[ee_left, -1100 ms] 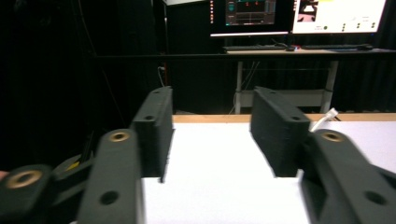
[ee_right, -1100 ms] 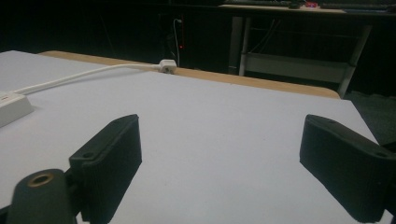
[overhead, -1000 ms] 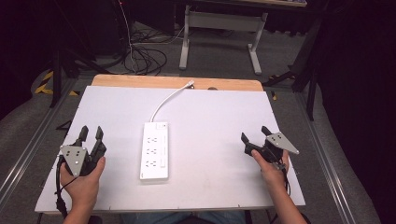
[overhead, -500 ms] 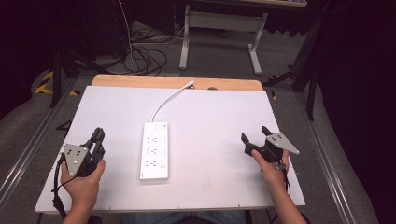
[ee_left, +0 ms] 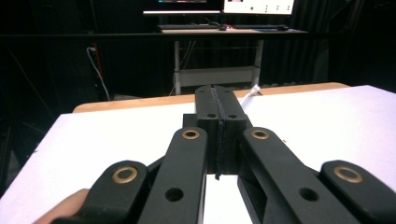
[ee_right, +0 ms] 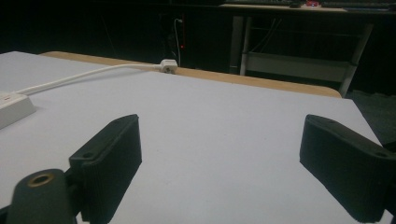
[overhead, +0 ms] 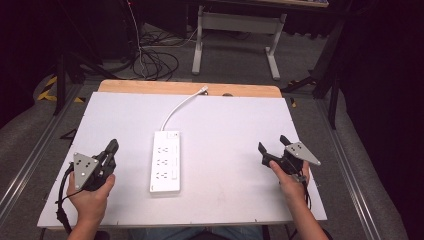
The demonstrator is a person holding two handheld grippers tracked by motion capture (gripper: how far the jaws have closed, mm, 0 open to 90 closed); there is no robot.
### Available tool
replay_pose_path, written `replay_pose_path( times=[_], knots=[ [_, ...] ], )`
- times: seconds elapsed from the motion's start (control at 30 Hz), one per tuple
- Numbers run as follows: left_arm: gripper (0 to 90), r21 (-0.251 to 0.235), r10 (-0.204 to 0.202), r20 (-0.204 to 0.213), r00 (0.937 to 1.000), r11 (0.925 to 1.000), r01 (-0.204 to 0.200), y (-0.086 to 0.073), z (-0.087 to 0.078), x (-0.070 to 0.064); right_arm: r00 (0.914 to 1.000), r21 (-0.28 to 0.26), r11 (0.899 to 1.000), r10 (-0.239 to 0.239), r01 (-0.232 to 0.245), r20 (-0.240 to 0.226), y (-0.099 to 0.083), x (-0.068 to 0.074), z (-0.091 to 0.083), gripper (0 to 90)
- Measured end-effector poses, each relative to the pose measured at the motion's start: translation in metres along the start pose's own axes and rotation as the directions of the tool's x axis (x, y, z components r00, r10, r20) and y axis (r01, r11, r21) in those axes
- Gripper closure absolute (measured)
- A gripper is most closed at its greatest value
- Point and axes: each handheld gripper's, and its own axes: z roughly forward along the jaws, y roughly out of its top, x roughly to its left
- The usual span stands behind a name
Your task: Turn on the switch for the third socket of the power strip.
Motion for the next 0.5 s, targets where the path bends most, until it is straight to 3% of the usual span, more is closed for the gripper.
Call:
replay_pose_path(
  times=[0.23, 0.33, 0.5],
  knots=[
    [90.0, 0.028, 0.022, 0.070, 0.9973, 0.9993, -0.024, 0.001, 0.001, -0.008, 1.0000, 0.000, 1.000, 0.000, 0.000, 0.001, 0.000, 0.000, 0.000, 13.4],
    [90.0, 0.040, 0.045, 0.110, 0.9930, 0.9980, -0.049, 0.001, 0.002, -0.013, 1.0000, -0.002, 1.000, 0.000, 0.000, 0.002, 0.000, 0.000, 0.000, 13.4],
    [90.0, 0.049, 0.059, 0.138, 0.9886, 0.9966, -0.066, 0.001, 0.004, -0.017, 1.0000, -0.002, 1.000, 0.001, -0.001, 0.003, 0.000, -0.001, -0.001, 13.4]
  ],
)
